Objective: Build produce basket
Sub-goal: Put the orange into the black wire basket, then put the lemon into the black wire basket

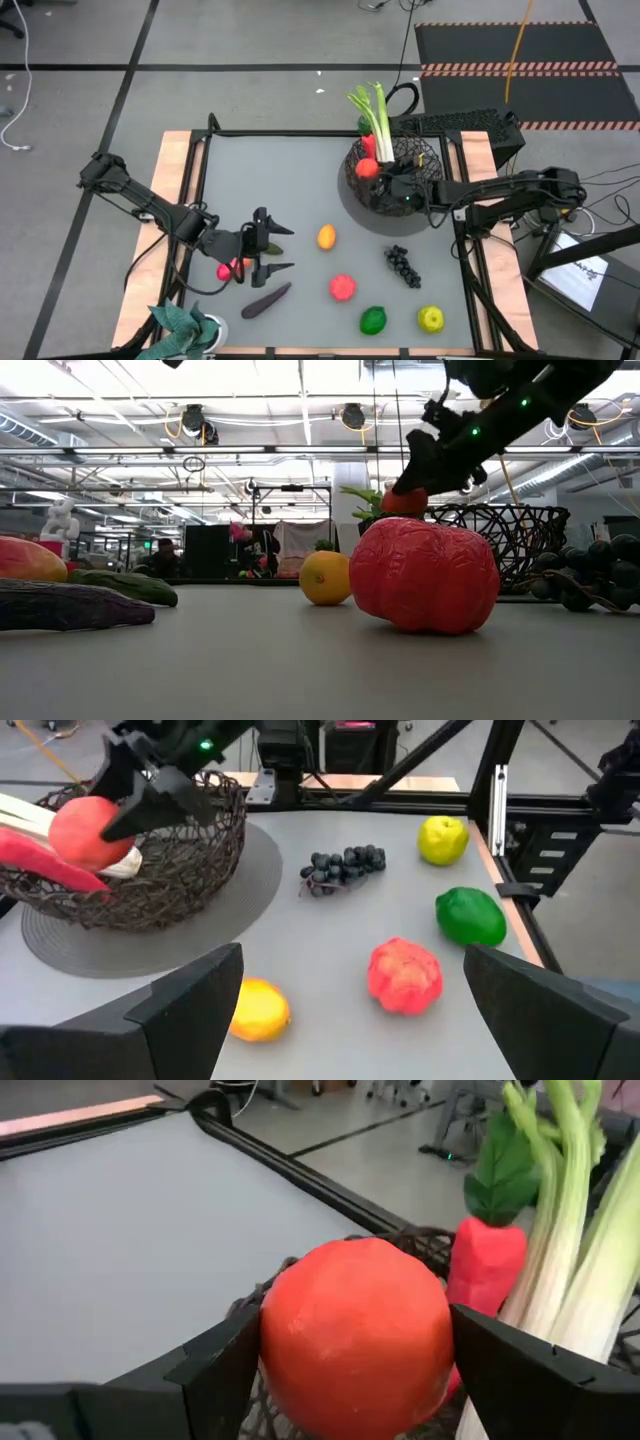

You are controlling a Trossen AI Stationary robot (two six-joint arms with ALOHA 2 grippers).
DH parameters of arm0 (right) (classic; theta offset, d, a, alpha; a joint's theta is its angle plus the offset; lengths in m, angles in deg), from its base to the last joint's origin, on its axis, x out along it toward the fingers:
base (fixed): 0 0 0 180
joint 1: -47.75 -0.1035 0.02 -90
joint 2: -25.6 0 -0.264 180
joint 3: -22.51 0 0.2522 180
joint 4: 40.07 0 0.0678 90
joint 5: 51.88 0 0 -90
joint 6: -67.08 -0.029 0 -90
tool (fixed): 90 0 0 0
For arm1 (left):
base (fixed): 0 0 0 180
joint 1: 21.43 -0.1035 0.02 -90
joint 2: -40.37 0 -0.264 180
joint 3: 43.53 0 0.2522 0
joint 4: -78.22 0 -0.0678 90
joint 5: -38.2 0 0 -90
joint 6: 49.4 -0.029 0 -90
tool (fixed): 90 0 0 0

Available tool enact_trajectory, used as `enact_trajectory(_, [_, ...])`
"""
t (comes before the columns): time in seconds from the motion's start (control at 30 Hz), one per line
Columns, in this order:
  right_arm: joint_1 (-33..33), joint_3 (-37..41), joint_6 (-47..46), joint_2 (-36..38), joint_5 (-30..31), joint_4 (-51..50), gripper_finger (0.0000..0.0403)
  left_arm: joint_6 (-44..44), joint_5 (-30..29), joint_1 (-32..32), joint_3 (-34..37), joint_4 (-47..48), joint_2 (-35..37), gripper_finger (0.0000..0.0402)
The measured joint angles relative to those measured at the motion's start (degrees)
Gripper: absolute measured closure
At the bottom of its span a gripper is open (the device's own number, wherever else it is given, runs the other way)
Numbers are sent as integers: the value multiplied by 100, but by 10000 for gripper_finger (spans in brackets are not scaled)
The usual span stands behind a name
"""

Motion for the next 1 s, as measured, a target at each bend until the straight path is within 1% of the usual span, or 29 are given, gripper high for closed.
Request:
enact_trajectory(0.1, [190,80,-222,-102,6,-46,95,-70,3,13,2,-69,-29,25])
enact_trajectory(0.33, [280,177,-227,-133,-7,37,46,-90,3,-1,2,-102,-55,25])
enact_trajectory(0.5, [222,177,108,-38,-7,433,29,-153,4,16,0,-81,-55,25])
enact_trajectory(0.6, [33,175,353,108,-24,767,30,-151,7,19,2,52,-55,25])
enact_trajectory(0.7, [-237,175,548,409,-21,977,35,-150,7,20,0,97,-55,25])
enact_trajectory(1.0, [-1305,171,958,1421,-18,1403,55,-148,7,10,2,113,-55,25])
